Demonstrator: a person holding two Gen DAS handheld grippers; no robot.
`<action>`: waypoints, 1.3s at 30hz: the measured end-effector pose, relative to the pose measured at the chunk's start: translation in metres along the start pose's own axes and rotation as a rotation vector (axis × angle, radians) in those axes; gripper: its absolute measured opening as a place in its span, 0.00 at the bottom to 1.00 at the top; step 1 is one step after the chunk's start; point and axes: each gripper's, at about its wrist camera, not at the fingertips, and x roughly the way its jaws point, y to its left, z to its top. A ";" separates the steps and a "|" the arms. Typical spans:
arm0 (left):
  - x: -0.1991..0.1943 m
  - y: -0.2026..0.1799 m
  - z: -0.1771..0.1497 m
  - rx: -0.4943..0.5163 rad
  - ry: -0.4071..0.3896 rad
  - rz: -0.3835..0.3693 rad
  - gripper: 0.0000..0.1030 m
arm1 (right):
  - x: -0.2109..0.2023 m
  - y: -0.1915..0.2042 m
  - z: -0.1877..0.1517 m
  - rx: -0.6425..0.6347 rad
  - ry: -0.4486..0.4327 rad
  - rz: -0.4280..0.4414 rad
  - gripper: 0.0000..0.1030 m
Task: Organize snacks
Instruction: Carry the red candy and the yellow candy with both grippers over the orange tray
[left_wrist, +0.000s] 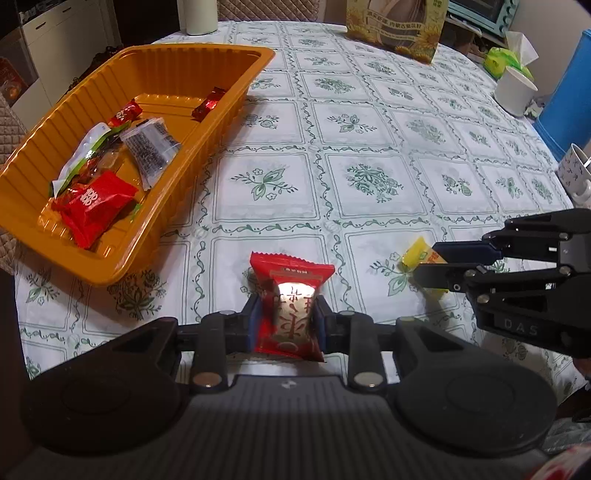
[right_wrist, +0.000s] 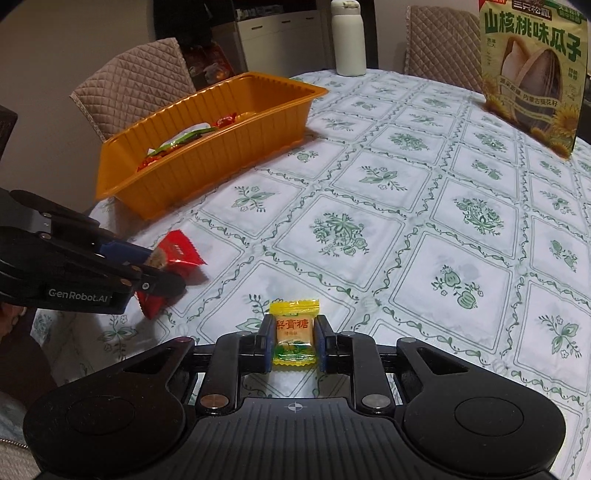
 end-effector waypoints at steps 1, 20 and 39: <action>-0.001 0.000 -0.001 -0.002 -0.003 0.001 0.25 | -0.001 0.001 -0.001 -0.002 0.001 -0.005 0.23; -0.018 -0.003 -0.015 -0.012 -0.046 -0.002 0.20 | -0.002 0.017 -0.007 -0.024 0.019 -0.060 0.21; -0.074 0.018 0.013 0.008 -0.181 -0.047 0.20 | -0.045 0.031 0.033 0.117 -0.118 0.014 0.21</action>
